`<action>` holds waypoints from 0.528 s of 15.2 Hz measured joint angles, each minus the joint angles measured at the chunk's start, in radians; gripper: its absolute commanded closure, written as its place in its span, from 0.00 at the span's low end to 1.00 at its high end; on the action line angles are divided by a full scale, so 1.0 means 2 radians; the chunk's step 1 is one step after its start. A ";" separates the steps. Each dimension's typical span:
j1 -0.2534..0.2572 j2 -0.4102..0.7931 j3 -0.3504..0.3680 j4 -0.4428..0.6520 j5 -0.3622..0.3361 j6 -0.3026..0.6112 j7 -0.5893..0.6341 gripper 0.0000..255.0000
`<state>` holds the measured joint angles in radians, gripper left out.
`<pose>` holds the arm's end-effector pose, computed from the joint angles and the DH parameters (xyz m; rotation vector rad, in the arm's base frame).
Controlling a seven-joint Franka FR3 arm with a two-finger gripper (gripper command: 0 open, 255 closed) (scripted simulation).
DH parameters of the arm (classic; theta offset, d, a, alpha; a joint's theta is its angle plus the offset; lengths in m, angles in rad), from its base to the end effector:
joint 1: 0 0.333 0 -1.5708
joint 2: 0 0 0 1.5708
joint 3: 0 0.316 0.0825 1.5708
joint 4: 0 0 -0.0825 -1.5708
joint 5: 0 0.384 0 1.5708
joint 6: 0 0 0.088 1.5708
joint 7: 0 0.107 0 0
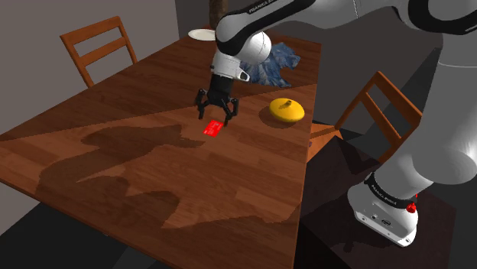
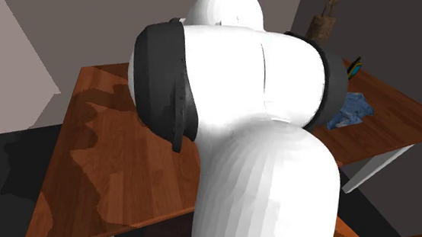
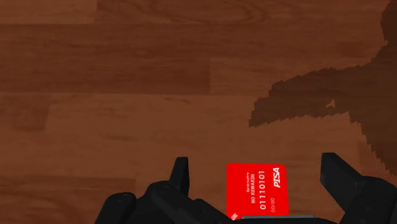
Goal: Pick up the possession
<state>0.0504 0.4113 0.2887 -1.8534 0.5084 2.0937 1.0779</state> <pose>0.5836 0.2195 0.3042 -2.3942 1.3852 0.6678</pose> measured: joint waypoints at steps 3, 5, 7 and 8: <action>0.003 0.029 0.000 0.014 0.009 0.012 0.008 0.00; 0.004 0.041 0.000 0.017 0.010 0.020 0.006 0.00; 0.005 0.049 0.000 0.013 0.012 0.030 0.001 0.00; 0.006 0.054 0.000 0.014 0.012 0.035 -0.001 0.00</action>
<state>0.0620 0.5188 0.2879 -1.8261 0.5323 2.1637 1.0760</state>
